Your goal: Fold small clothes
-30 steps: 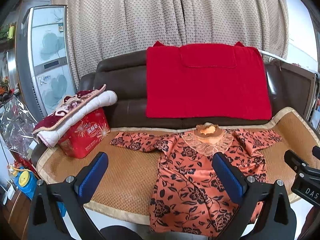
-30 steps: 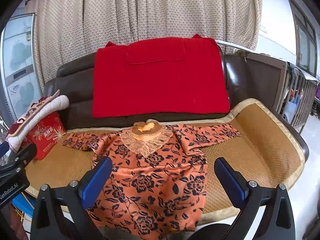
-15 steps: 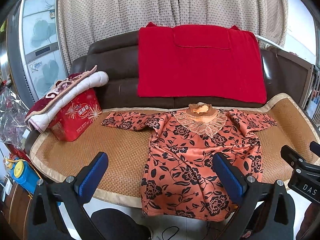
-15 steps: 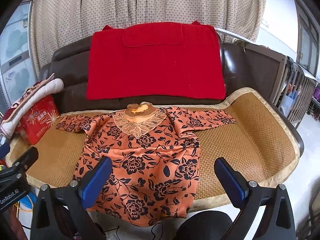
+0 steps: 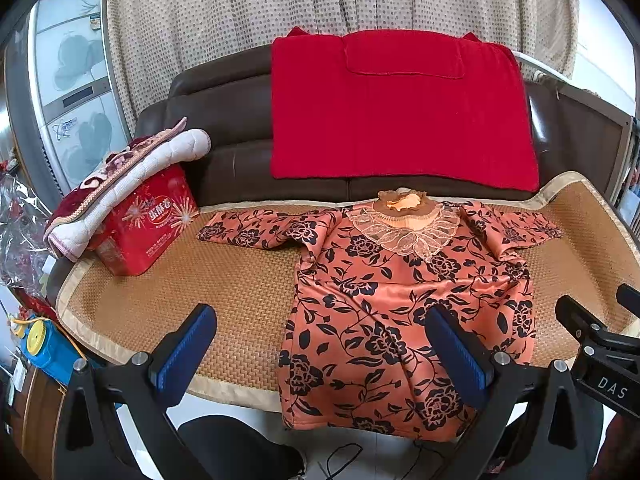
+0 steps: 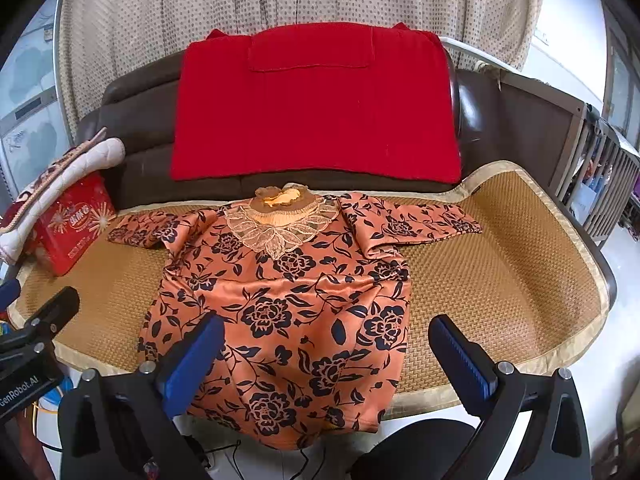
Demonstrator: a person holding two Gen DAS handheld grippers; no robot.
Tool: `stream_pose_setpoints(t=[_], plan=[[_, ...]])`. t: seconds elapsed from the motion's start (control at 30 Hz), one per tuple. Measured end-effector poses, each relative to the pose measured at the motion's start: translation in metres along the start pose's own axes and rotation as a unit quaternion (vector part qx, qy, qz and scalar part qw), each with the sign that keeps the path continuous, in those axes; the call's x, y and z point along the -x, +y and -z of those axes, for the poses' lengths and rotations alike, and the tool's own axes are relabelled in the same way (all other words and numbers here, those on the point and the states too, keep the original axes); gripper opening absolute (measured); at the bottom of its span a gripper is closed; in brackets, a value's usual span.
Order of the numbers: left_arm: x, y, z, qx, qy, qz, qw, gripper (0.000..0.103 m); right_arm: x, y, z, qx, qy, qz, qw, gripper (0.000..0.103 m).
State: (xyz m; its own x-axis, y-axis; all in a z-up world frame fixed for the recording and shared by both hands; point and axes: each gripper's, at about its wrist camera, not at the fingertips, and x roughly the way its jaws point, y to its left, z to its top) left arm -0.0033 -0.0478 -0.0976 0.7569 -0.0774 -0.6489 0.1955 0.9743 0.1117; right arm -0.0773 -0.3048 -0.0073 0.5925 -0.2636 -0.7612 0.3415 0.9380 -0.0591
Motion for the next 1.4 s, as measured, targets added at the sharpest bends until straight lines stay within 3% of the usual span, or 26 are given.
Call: stream_pose_setpoints(t=[0.4, 0.6, 0.7, 0.77, 0.83, 0.87, 0.93, 0.97, 1.03, 1.27, 1.4], plan=[[-0.034, -0.013, -0.030, -0.003, -0.012, 0.006, 0.9999, 0.103, -0.037, -0.013, -0.014, -0.008, 0.013, 0.004, 1.000, 0.103], [-0.100, -0.025, -0.062, 0.020, -0.012, 0.025, 0.9994, 0.103, -0.086, -0.073, -0.041, -0.087, -0.010, -0.023, 0.996, 0.103], [-0.144, -0.034, -0.071, 0.020, -0.019, 0.004, 0.9996, 0.103, -0.131, -0.134, -0.050, -0.173, -0.035, -0.036, 0.984, 0.103], [-0.177, -0.043, -0.076, 0.011, -0.012, -0.012, 0.9998, 0.103, -0.170, -0.186, -0.049, -0.254, -0.035, -0.041, 0.966, 0.102], [-0.203, -0.048, -0.078, 0.009, -0.002, -0.013, 0.9999, 0.103, -0.206, -0.230, -0.045, -0.339, -0.024, -0.064, 0.938, 0.088], [-0.216, -0.050, -0.079, 0.010, 0.003, -0.014, 0.9998, 0.103, -0.229, -0.255, -0.040, -0.395, -0.019, -0.086, 0.914, 0.086], [-0.237, -0.052, -0.078, 0.012, 0.007, -0.018, 0.9997, 0.103, -0.265, -0.288, -0.034, -0.468, -0.022, -0.101, 0.878, 0.079], [-0.242, -0.053, -0.077, 0.012, 0.006, -0.020, 0.9997, 0.103, -0.279, -0.298, -0.034, -0.483, -0.018, -0.093, 0.871, 0.076], [-0.253, -0.055, -0.072, 0.001, 0.000, -0.022, 0.9998, 0.103, -0.303, -0.311, -0.038, -0.496, -0.021, -0.084, 0.864, 0.064], [-0.280, -0.052, -0.062, -0.021, 0.009, -0.019, 0.9996, 0.103, -0.358, -0.350, -0.055, -0.522, -0.028, -0.015, 0.852, 0.060], [-0.286, -0.051, -0.063, -0.015, 0.011, -0.020, 0.9996, 0.103, -0.385, -0.364, -0.067, -0.508, -0.015, 0.040, 0.860, 0.059]])
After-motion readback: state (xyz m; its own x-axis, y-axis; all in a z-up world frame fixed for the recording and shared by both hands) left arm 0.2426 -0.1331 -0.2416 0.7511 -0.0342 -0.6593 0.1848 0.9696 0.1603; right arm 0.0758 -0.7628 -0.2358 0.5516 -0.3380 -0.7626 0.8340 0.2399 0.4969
